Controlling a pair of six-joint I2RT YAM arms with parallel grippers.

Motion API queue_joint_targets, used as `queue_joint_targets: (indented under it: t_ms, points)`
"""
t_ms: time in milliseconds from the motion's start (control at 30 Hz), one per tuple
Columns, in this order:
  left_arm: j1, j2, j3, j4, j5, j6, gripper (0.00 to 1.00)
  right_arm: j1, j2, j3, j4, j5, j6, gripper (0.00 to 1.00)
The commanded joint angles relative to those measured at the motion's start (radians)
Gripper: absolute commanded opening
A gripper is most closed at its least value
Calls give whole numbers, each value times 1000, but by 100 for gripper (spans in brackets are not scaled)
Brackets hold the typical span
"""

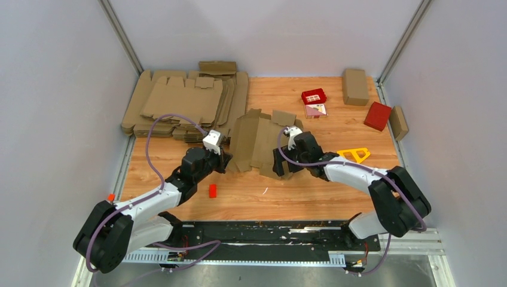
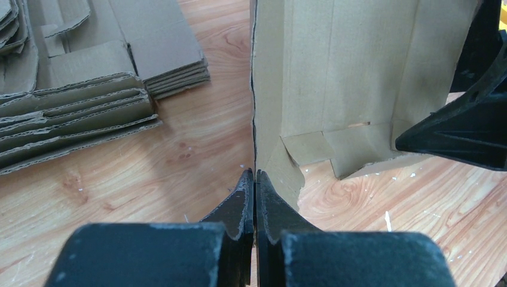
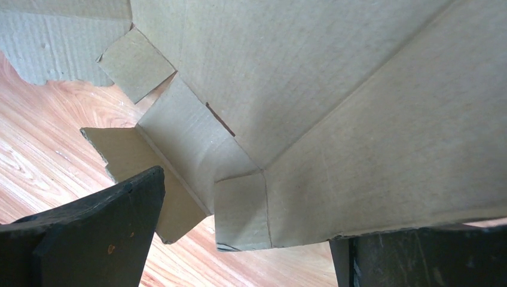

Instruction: Fold the paper box

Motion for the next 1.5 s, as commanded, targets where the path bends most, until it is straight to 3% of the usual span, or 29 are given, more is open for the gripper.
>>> queue_joint_targets:
  t_ms: [0,333,600,867,1067,1333,1467]
  points:
    - [-5,-12,25,22,11,21,0,44,26,45,-11,25,-38,99]
    - [-4,-31,6,43,-8,2,0,185,-16,27,-70,185,-64,100]
    - [-5,-15,-1,96,86,-13,0,240,107,111,-155,350,-44,100]
    - [-9,-45,-26,152,166,-8,0,195,-15,72,-46,225,10,100]
    - [-16,-56,-33,169,204,0,0,54,-39,61,0,80,90,100]
    - [-42,-7,-21,231,298,-6,0,-5,29,79,26,8,114,90]
    - [-54,23,-14,256,336,-9,0,-5,20,68,47,5,116,77]
